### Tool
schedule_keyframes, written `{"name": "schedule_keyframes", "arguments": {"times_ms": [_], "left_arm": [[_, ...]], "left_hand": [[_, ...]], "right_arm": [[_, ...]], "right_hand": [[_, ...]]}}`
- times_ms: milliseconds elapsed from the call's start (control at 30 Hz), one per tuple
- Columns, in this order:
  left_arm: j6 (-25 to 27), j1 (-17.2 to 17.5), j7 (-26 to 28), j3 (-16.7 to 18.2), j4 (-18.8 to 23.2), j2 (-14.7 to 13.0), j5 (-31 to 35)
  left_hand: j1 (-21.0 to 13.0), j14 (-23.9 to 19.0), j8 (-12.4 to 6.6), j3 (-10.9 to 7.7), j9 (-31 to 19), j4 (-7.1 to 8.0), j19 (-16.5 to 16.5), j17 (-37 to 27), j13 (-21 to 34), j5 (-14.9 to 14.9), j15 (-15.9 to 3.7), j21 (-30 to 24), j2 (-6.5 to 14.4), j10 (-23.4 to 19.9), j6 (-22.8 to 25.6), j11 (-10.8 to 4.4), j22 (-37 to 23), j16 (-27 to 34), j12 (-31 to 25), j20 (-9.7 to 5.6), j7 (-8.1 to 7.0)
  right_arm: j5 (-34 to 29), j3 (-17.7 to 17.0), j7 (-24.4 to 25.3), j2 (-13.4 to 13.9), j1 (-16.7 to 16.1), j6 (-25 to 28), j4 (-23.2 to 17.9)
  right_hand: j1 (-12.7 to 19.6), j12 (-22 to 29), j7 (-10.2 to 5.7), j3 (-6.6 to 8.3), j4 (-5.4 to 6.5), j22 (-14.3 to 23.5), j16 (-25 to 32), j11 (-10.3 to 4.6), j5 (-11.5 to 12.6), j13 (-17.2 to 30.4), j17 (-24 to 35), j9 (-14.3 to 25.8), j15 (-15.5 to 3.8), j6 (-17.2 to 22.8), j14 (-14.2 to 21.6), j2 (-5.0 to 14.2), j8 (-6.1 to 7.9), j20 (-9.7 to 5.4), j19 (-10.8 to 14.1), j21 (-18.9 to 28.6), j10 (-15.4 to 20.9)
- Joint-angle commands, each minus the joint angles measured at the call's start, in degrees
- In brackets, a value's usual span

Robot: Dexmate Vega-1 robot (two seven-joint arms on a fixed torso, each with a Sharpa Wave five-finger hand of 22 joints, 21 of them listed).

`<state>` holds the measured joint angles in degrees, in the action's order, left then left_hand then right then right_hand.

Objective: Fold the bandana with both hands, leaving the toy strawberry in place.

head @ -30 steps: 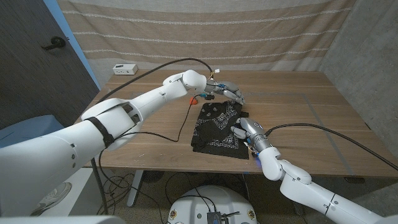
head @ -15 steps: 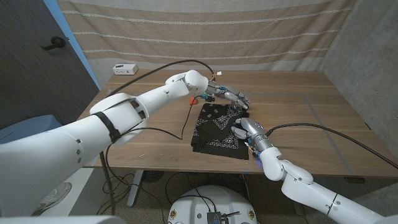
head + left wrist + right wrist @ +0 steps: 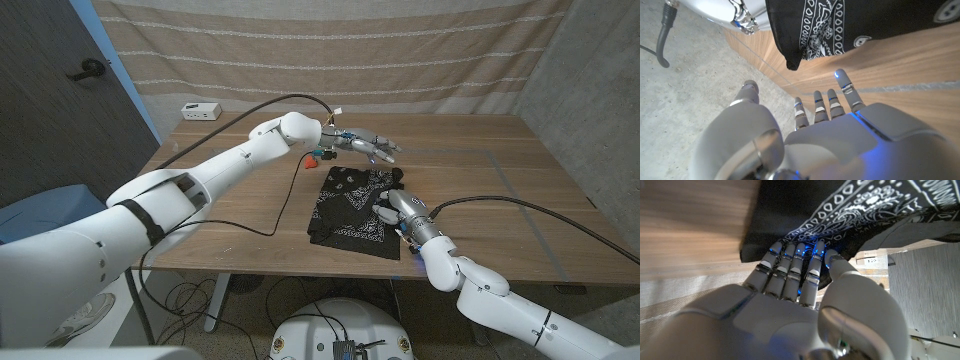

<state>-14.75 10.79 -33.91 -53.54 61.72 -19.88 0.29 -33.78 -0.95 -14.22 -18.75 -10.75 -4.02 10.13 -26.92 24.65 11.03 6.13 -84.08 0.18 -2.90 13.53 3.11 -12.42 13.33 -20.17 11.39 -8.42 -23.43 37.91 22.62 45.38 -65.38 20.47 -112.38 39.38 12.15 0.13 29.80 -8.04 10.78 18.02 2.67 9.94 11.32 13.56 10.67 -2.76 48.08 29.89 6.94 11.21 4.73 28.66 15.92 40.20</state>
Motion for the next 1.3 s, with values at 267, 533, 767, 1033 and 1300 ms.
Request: {"name": "schedule_keyframes", "arguments": {"times_ms": [267, 533, 767, 1033, 1300], "left_arm": [[11.48, 12.15, 6.94, 6.45, 27.40, -15.20, 4.99], [14.97, 13.08, 6.78, 6.15, 29.71, -16.86, 6.77], [16.64, 13.49, 7.76, 5.53, 31.69, -17.87, 10.08], [16.20, 14.84, 10.17, 5.48, 34.45, -19.16, 14.16], [7.26, 17.65, 13.38, 6.90, 35.70, -20.62, 14.81]], "left_hand": [[9.38, 0.23, -4.26, 1.49, -1.16, 4.18, 14.56, 1.78, -0.78, -1.03, 0.20, 0.42, 6.38, -5.87, 21.58, 2.65, 0.03, 0.16, -1.55, 0.48, 15.60], [9.19, 0.41, -3.00, -1.18, -1.11, 3.92, 16.29, 2.56, -1.05, 0.17, 1.05, 0.22, 9.88, -6.94, 21.35, 3.58, -0.41, 0.21, -1.43, 0.33, 16.87], [3.94, -0.34, -1.45, -6.89, -1.08, -0.97, 15.71, 4.06, -1.36, 2.26, 0.39, -0.49, 10.04, -7.61, 20.58, 2.37, -0.59, 0.18, -1.20, 0.34, 13.79], [-0.15, -1.82, -0.71, -10.06, -1.28, -5.69, 13.09, 5.76, -1.49, 3.09, -1.00, -1.61, 8.13, -8.65, 21.82, -0.34, -0.55, 0.08, -1.53, 0.01, 8.56], [-6.39, -3.74, -0.59, -10.67, -1.49, -7.01, 9.19, 7.12, -1.61, 1.69, -2.49, -2.30, 5.51, -10.02, 23.66, -2.98, 0.06, 0.57, -2.17, -0.71, 3.79]], "right_arm": [[-3.20, -1.81, -3.37, 2.51, -0.75, 5.33, -8.25], [-5.67, -3.05, -2.50, 3.17, -3.16, 9.98, -12.80], [-8.51, -5.80, 1.72, 3.55, -8.05, 15.61, -17.99], [-10.62, -9.10, 8.52, 2.46, -13.94, 18.66, -21.72], [-9.80, -9.04, 10.42, 1.22, -16.72, 16.46, -21.93]], "right_hand": [[-1.79, -0.14, 0.34, -0.74, 0.40, 0.07, -0.42, 0.71, -0.03, 0.26, -0.17, 0.05, -1.72, -0.25, 0.75, -0.70, -0.16, -0.01, -0.33, -0.18, -0.06], [-2.28, -0.11, 0.33, -0.75, 0.46, 0.06, -0.66, 0.60, 0.08, 0.25, -0.39, 0.04, -1.86, -0.20, 1.02, -0.88, -0.12, 0.05, -0.30, -0.23, 0.07], [-2.32, -0.10, 0.35, -0.59, 0.30, 0.05, -0.84, 0.73, 0.17, 0.25, -0.58, 0.04, -1.80, -0.21, 1.19, -0.98, -0.11, 0.05, -0.30, -0.26, 0.11], [-2.44, -0.18, 0.28, -0.29, 0.22, 0.04, -1.14, 0.38, 0.29, 0.24, -0.79, 0.03, -1.86, -0.32, 1.31, -0.87, -0.13, -0.07, -0.26, -0.30, -0.03], [-2.24, -0.18, 0.14, -0.12, -0.05, 0.03, -1.23, 0.21, 0.33, 0.23, -0.85, 0.03, -1.94, -0.39, 1.42, -0.77, -0.13, -0.08, -0.21, -0.33, 0.03]]}}
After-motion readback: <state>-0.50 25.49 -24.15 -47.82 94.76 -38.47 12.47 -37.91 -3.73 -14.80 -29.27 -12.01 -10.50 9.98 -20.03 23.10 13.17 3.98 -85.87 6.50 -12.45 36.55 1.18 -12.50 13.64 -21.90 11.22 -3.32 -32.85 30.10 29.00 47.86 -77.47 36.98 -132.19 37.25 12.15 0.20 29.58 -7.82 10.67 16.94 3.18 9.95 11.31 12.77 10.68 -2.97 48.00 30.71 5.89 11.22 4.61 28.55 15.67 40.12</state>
